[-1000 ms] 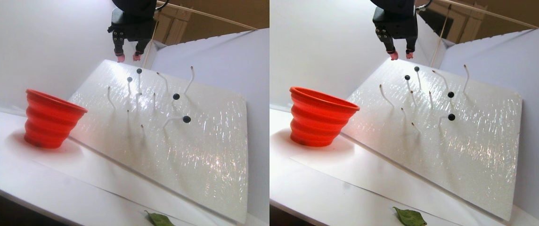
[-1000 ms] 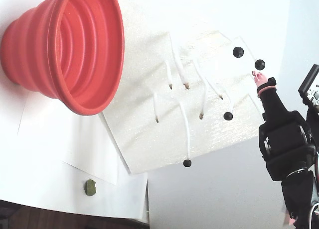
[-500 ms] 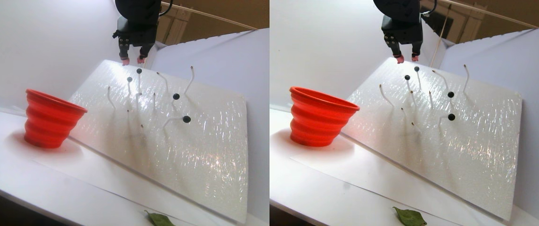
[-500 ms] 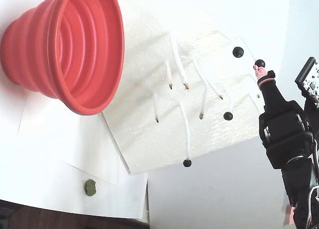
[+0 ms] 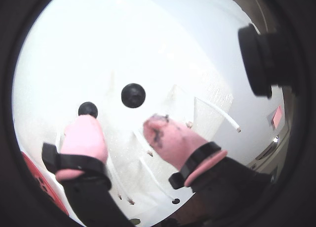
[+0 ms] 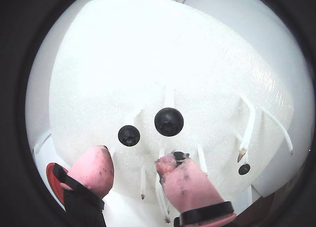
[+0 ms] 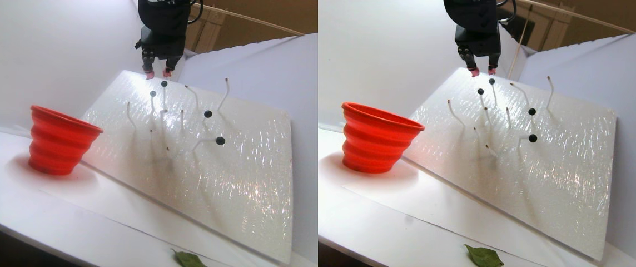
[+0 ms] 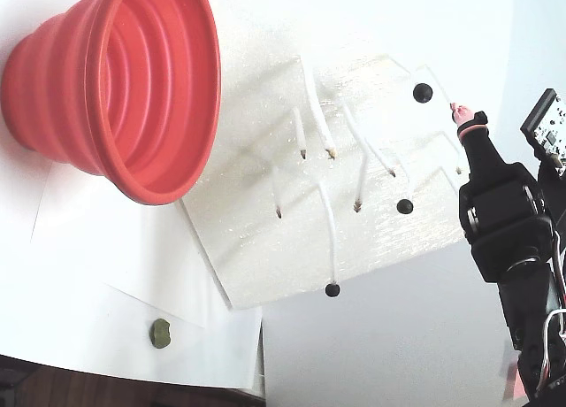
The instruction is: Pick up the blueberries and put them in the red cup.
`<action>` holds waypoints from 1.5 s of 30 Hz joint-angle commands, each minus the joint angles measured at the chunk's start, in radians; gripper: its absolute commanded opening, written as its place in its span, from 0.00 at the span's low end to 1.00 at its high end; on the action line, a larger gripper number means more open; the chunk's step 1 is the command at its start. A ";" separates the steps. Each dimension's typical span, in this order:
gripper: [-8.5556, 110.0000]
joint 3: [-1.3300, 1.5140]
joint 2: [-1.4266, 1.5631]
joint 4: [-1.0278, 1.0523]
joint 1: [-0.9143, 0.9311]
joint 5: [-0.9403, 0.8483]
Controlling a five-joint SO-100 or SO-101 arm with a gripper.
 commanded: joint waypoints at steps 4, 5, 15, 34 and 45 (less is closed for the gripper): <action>0.23 -0.141 0.003 -0.035 0.072 -0.023; 0.23 -0.147 -0.002 -0.035 0.074 -0.026; 0.23 -0.213 -0.054 -0.037 0.087 -0.055; 0.23 -0.299 -0.140 -0.051 0.098 -0.077; 0.23 -0.350 -0.186 -0.055 0.103 -0.086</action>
